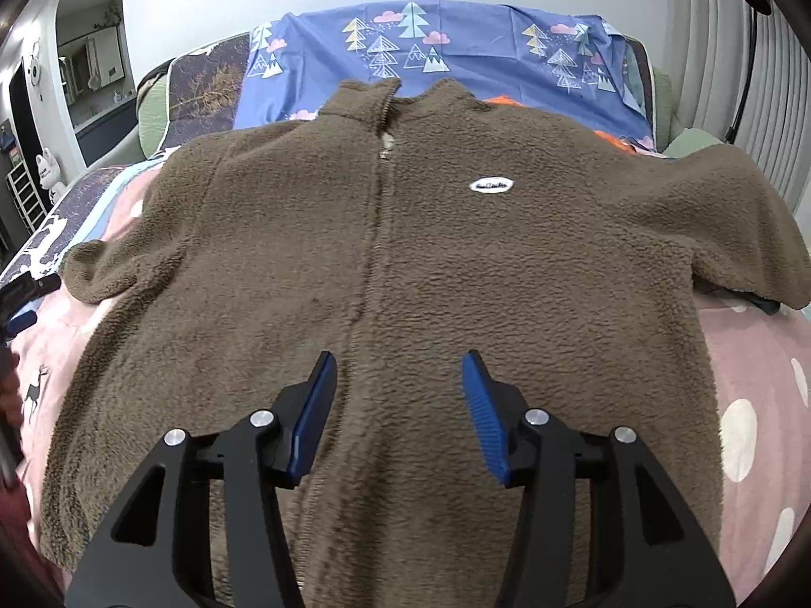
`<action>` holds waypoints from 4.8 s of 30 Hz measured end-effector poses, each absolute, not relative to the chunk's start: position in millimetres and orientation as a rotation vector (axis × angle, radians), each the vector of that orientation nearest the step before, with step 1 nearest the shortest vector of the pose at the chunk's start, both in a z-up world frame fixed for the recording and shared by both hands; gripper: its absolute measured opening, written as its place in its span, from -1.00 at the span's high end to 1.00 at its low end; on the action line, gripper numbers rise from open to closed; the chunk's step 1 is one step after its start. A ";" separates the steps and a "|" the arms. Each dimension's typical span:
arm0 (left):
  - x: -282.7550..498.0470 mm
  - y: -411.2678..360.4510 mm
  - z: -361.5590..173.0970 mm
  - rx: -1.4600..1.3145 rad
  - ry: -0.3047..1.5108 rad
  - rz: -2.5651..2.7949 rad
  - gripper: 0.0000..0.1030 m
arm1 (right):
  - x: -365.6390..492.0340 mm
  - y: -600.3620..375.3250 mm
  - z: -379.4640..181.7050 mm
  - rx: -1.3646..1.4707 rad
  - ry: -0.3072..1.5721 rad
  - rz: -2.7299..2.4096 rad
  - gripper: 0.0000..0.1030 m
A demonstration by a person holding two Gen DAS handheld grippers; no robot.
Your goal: Fold large clothes
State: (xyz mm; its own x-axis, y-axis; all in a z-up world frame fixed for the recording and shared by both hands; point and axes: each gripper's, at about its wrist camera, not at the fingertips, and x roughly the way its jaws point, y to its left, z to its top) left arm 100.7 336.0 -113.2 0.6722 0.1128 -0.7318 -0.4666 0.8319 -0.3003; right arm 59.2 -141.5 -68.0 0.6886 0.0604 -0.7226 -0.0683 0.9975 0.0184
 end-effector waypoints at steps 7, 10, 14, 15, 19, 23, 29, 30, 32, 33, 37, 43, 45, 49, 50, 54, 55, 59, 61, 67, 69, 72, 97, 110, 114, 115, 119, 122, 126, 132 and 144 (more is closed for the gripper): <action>148.7 454.3 -156.2 -0.801 0.714 0.420 -0.95 | 73.0 -156.2 -69.9 -0.013 0.823 0.018 -0.06; 162.6 479.2 -172.5 -0.882 0.727 0.490 -0.95 | 77.3 -159.4 -75.1 0.005 0.843 0.010 -0.06; 175.4 499.2 -188.7 -0.948 0.699 0.525 -0.67 | 80.6 -163.7 -76.7 -0.004 0.845 -0.012 -0.06; 176.5 500.3 -188.0 -0.951 0.663 0.510 -0.35 | 80.5 -165.7 -76.5 0.001 0.843 -0.017 -0.06; 185.5 487.6 -162.3 -0.925 0.575 0.328 0.72 | 81.1 -180.2 -75.9 0.042 0.834 -0.035 -0.11; 190.9 412.9 -76.6 -0.696 0.476 0.154 0.73 | 80.0 -197.0 -74.6 0.079 0.822 -0.049 -0.11; 193.6 208.9 47.0 -0.332 0.334 -0.290 0.71 | 69.5 -224.4 -67.9 0.160 0.784 -0.059 -0.11; 194.2 168.6 54.1 -0.286 0.339 -0.360 0.70 | 66.8 -228.3 -67.2 0.170 0.781 -0.063 -0.11; 197.9 100.8 52.6 -0.222 0.368 -0.477 0.59 | 59.7 -239.8 -65.9 0.189 0.777 -0.076 -0.11; 200.3 71.9 47.5 -0.195 0.390 -0.524 0.55 | 55.7 -245.4 -65.5 0.195 0.775 -0.085 -0.11; 203.0 -37.5 -7.6 -0.067 0.542 -0.584 -0.48 | 39.4 -271.5 -66.3 0.212 0.783 -0.125 -0.11; 193.5 -48.9 -50.8 0.002 0.657 -0.590 -0.50 | 34.3 -294.7 -68.0 0.201 0.819 -0.115 -0.16; 191.5 -21.9 -51.1 0.003 0.648 -0.519 -0.55 | 42.9 -296.8 -64.9 0.202 0.829 -0.076 -0.16; 196.5 55.0 -51.0 -0.039 0.624 -0.334 -0.57 | 78.2 -286.9 -56.2 0.163 0.833 0.059 -0.28; 200.0 73.8 -51.7 -0.062 0.626 -0.286 -0.57 | 89.1 -281.0 -55.4 0.150 0.834 0.090 -0.32; 219.6 142.7 -59.3 -0.144 0.621 -0.117 -0.18 | 146.6 -258.9 -61.4 0.162 0.869 0.200 -0.38; 225.5 155.2 -62.2 -0.166 0.631 -0.095 -0.08 | 163.8 -254.0 -65.6 0.178 0.882 0.214 -0.38; 255.1 201.9 -78.3 -0.290 0.683 -0.057 -0.19 | 218.1 -242.0 -82.8 0.232 0.938 0.226 -0.45; 273.0 212.6 -84.5 -0.368 0.704 -0.098 -0.47 | 238.3 -237.9 -91.2 0.262 0.960 0.224 -0.45; 328.9 194.4 -88.0 -0.367 0.761 -0.149 0.56 | 237.4 -211.5 -69.5 0.147 0.844 0.197 0.48; 331.9 184.5 -77.6 -0.306 0.722 -0.105 0.60 | 218.0 -211.2 -43.1 0.131 0.730 0.191 0.49; 339.3 161.2 -72.0 -0.109 0.658 0.003 0.41 | 209.6 -220.8 -31.1 0.087 0.677 0.103 0.43; 311.0 98.7 -145.1 -0.126 0.779 -0.114 0.60 | 205.4 -194.6 -125.2 0.011 0.763 0.139 0.44; 276.7 75.8 -85.6 0.067 0.648 -0.083 0.06 | 136.1 -240.4 -44.3 -0.115 0.513 -0.011 -0.17; 248.2 68.2 -62.8 -0.026 0.614 -0.130 -0.01 | 107.4 -357.6 -19.4 0.131 0.459 -0.156 -0.21; 238.8 59.0 -60.7 -0.029 0.607 -0.154 -0.07 | 102.8 -382.1 -20.0 0.187 0.455 -0.198 -0.21; 215.3 14.6 -79.1 0.052 0.629 -0.239 -0.20 | 66.9 -523.8 -48.3 0.597 0.421 -0.422 -0.21; 211.0 -19.2 -105.4 0.087 0.681 -0.297 -0.20 | 43.1 -602.6 -87.5 0.875 0.420 -0.470 -0.22; 206.9 -46.4 -129.7 0.140 0.725 -0.335 -0.19 | 37.3 -657.5 -138.1 1.253 0.364 -0.289 -0.49; 202.4 -47.6 -133.2 0.173 0.715 -0.344 -0.18 | 52.5 -676.0 -147.1 1.303 0.290 -0.247 -0.62; 213.5 -16.9 -140.5 -0.006 0.769 -0.336 -0.09 | 64.1 -665.8 -80.7 1.160 0.266 -0.235 0.74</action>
State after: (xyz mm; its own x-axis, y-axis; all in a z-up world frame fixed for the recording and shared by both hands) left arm 213.5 -16.9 -140.5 0.6681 -0.3003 -0.6808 0.2962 0.9467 -0.1270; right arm 64.1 -665.8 -80.7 0.9444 -0.0454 -0.3255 0.3176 0.3811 0.8683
